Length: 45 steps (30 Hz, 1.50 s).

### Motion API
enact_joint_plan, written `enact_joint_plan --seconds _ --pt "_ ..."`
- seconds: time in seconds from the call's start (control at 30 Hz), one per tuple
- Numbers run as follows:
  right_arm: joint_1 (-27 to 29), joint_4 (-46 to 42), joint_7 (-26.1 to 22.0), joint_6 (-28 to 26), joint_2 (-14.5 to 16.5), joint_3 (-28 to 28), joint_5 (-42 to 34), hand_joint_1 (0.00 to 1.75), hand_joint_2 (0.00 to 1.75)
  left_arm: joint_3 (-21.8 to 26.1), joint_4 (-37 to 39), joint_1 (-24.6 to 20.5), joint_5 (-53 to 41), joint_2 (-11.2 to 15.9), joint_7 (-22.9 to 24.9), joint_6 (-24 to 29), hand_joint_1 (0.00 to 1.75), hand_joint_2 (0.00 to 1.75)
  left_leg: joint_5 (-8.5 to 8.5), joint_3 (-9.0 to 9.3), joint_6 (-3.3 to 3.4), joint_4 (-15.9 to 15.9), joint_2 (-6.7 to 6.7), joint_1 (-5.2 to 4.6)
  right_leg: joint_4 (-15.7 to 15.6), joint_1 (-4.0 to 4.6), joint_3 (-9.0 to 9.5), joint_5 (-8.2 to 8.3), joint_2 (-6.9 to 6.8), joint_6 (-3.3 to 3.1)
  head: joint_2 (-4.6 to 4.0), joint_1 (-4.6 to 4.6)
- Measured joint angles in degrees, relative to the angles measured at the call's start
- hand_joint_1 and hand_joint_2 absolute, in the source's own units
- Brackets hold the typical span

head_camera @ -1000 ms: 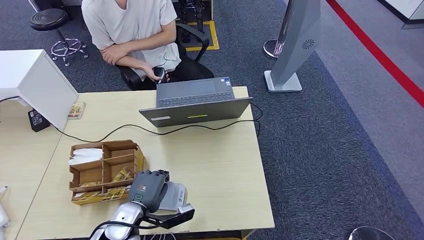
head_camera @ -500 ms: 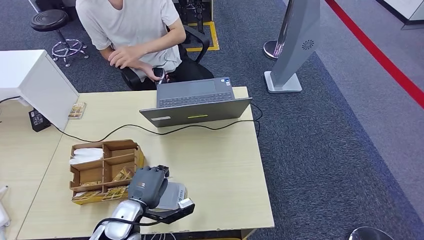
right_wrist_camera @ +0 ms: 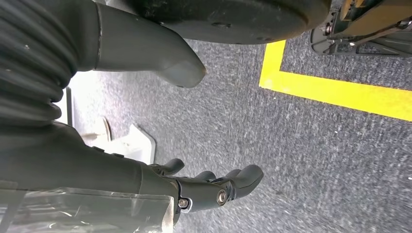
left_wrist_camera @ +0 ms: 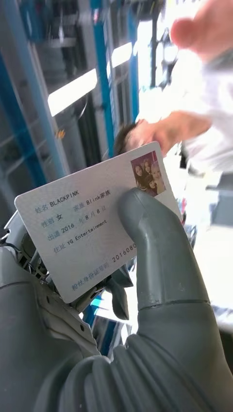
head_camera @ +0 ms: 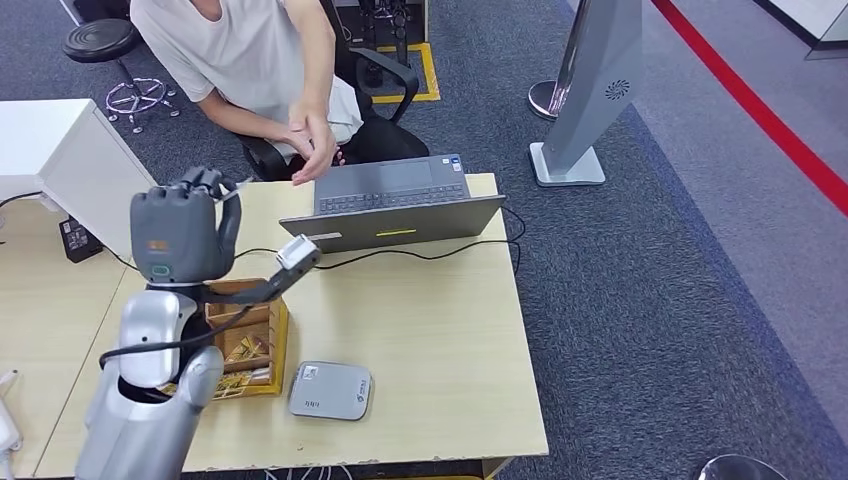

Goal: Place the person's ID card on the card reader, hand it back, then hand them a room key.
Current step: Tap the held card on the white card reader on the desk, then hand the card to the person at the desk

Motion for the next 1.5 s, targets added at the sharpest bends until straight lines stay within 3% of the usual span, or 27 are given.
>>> enact_joint_plan --seconds 0.17,0.3,0.57,0.9,1.03,1.27,1.5 --pt "-0.1 0.0 0.0 0.6 0.0 0.9 0.8 0.00 1.75 6.6 11.7 -8.9 -2.3 0.6 1.5 0.7 1.75 1.75 0.05 0.01 -0.03 0.0 0.02 0.01 0.0 0.01 0.00 0.09 0.06 -0.04 0.00 0.01" --pt "-0.1 0.0 -0.1 0.6 0.0 1.1 0.8 0.00 1.75 9.6 19.2 -12.4 -2.6 0.9 1.9 1.3 1.75 1.75 0.06 -0.01 -0.02 0.0 -0.02 0.01 0.0 0.01 0.00 0.09 0.04 -0.04 0.00 0.01" --pt "0.0 0.0 -0.7 0.8 0.0 1.4 0.8 0.00 1.75 11.5 26.2 -12.9 -2.4 1.2 2.0 1.1 1.75 1.75 0.05 -0.18 0.00 0.0 0.20 0.00 0.0 0.01 -0.20 0.13 0.32 -0.02 0.00 0.02" --pt "0.0 0.0 -0.6 0.8 0.0 1.6 0.8 0.00 1.75 11.8 28.5 -12.9 -2.4 1.2 2.0 1.1 1.75 1.75 -0.04 -0.45 -0.04 0.0 0.41 0.02 0.0 0.02 -0.59 0.15 0.57 -0.01 0.00 0.01" --pt "0.0 0.0 -0.6 0.8 0.0 1.7 0.8 0.00 1.75 11.8 28.9 -12.9 -2.4 1.2 2.0 1.1 0.00 1.75 -0.05 -0.49 -0.04 0.0 0.52 0.02 0.0 0.02 -0.66 0.16 0.70 -0.01 0.00 0.01" --pt "0.0 0.0 -0.3 0.8 0.0 1.8 0.5 0.00 1.75 11.8 27.9 -11.5 -0.8 0.5 0.8 -0.6 0.00 1.75 -0.05 -0.50 -0.03 0.0 0.38 0.01 0.0 0.02 -0.62 0.15 0.52 0.00 0.00 0.01" --pt "0.0 0.0 0.0 0.7 0.0 1.8 -0.2 0.00 1.75 11.6 17.3 -5.9 1.3 -1.0 -0.5 -4.5 0.00 1.75 -0.01 -0.46 -0.02 0.0 0.40 0.01 0.0 0.01 -0.59 0.21 0.53 0.02 0.00 0.02"
